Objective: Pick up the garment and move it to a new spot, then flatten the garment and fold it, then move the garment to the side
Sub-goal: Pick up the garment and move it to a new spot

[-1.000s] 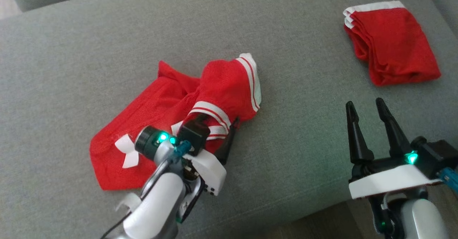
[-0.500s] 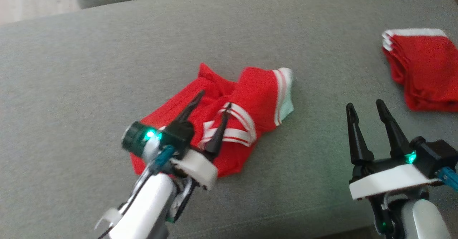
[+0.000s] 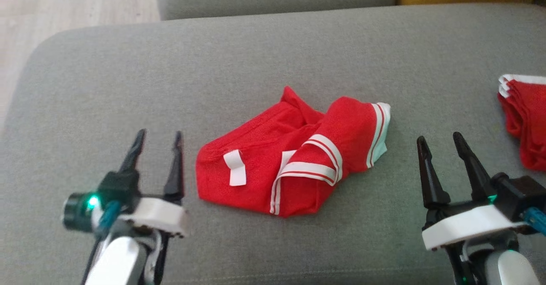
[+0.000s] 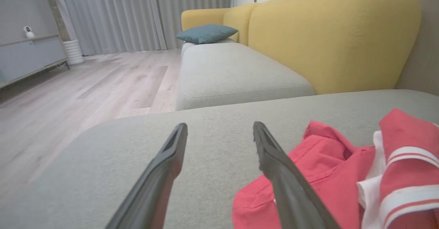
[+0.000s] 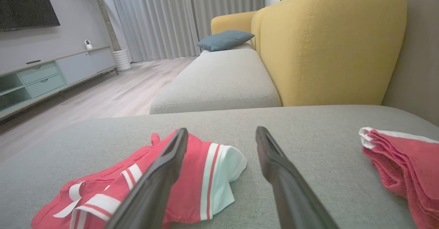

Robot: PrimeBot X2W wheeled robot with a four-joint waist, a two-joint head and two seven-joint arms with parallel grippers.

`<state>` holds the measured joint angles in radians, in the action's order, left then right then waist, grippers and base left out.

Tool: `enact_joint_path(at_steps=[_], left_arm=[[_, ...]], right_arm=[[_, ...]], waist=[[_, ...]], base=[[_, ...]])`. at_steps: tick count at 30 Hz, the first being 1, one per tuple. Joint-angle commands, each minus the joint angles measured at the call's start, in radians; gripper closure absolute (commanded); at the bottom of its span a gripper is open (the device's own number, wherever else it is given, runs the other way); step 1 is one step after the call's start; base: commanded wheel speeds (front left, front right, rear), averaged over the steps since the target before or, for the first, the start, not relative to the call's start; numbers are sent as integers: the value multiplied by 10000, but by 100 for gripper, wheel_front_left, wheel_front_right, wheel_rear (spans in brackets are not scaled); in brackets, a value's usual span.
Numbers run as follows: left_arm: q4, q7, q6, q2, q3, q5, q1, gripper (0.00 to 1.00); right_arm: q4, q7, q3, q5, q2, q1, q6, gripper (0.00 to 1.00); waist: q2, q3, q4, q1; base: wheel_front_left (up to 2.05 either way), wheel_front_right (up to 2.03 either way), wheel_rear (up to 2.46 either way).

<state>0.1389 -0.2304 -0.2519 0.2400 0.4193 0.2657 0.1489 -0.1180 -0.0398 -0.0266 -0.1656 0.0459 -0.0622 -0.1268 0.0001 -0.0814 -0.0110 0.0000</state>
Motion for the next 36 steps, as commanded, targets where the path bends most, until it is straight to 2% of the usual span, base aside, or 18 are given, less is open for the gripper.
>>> enact_joint_path(at_steps=[1, 6, 12, 36], left_arm=[[-441, -111, -74, 293, -552, 75, 197, 0], [-681, -223, 78, 639, -945, 345, -253, 0], [-882, -267, 309, 791, -952, 449, -618, 0], [-1145, -142, 37, 887, -658, 346, -1078, 0]], right_arm=[[-424, -32, -231, 70, 43, 160, -39, 0], [-463, -154, -277, 125, 43, -26, -39, 0], [-505, -333, -313, 194, 43, -295, -39, 0], [-622, -556, -342, 87, 43, -623, -39, 0]], waist=[[-1, 125, 134, 0], [-1, 268, 209, 0], [-1, 509, 130, 0], [-1, 737, 22, 0]], base=[[0, 0, 0], [0, 0, 0], [0, 0, 0], [0, 0, 0]])
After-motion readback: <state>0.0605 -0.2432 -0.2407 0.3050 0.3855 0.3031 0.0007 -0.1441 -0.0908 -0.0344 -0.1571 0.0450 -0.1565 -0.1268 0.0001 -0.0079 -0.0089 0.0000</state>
